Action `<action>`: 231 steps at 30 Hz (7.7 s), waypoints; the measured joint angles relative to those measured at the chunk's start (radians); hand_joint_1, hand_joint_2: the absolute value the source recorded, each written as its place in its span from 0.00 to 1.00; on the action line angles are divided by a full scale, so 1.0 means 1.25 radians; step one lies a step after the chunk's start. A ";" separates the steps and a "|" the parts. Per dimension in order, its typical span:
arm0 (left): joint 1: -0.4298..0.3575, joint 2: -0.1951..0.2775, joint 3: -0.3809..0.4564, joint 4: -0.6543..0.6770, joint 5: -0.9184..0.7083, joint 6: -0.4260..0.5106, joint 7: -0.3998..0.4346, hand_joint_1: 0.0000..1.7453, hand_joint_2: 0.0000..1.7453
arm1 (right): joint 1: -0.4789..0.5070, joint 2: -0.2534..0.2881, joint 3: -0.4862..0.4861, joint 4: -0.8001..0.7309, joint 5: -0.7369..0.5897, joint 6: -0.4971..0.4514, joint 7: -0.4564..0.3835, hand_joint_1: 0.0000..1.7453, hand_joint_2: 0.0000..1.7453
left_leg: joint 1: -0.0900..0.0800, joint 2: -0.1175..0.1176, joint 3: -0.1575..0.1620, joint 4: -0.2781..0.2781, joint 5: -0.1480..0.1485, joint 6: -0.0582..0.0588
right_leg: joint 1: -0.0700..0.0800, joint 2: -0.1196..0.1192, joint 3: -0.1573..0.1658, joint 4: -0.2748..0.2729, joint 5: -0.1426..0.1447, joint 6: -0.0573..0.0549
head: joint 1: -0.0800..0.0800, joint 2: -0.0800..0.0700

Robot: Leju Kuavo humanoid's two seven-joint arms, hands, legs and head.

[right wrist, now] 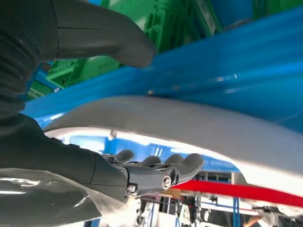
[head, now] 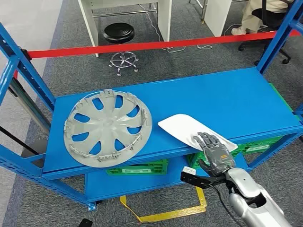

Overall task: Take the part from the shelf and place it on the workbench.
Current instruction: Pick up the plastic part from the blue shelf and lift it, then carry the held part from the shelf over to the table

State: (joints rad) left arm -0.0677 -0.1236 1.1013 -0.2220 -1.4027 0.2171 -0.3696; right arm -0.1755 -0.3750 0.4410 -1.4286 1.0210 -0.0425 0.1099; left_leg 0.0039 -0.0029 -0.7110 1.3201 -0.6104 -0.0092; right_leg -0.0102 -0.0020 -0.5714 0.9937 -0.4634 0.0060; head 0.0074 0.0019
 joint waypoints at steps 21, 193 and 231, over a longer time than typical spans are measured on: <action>-0.001 0.009 0.001 0.000 -0.009 -0.005 0.003 0.00 0.00 | -0.005 0.005 -0.054 0.081 -0.011 -0.023 -0.036 1.00 1.00 | -0.001 -0.002 0.108 -0.243 0.119 0.035 | 0.000 0.001 -0.024 0.049 -0.010 0.036 | 0.009 0.000; -0.017 0.002 0.041 0.000 0.034 0.054 0.012 0.00 1.00 | -0.025 -0.041 -0.171 -0.174 0.004 -0.186 -0.075 1.00 1.00 | -0.008 -0.001 0.174 -0.250 0.063 0.024 | -0.001 -0.005 -0.047 0.004 0.051 0.027 | 0.000 0.000; -0.010 0.001 0.045 0.001 0.044 0.068 0.002 0.00 1.00 | 0.018 -0.039 -0.199 -0.229 -0.099 -0.199 -0.106 1.00 1.00 | 0.003 0.006 0.108 -0.250 0.116 0.042 | -0.002 0.009 -0.080 0.223 -0.138 0.039 | 0.005 0.000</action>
State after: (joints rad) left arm -0.0800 -0.1226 1.1570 -0.2213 -1.3473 0.3025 -0.3670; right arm -0.1525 -0.4238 0.1918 -1.7147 0.8968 -0.2911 -0.0225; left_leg 0.0081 0.0051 -0.5763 1.0080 -0.4654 0.0436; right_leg -0.0124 0.0090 -0.6709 1.2724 -0.6360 0.0547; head 0.0138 0.0019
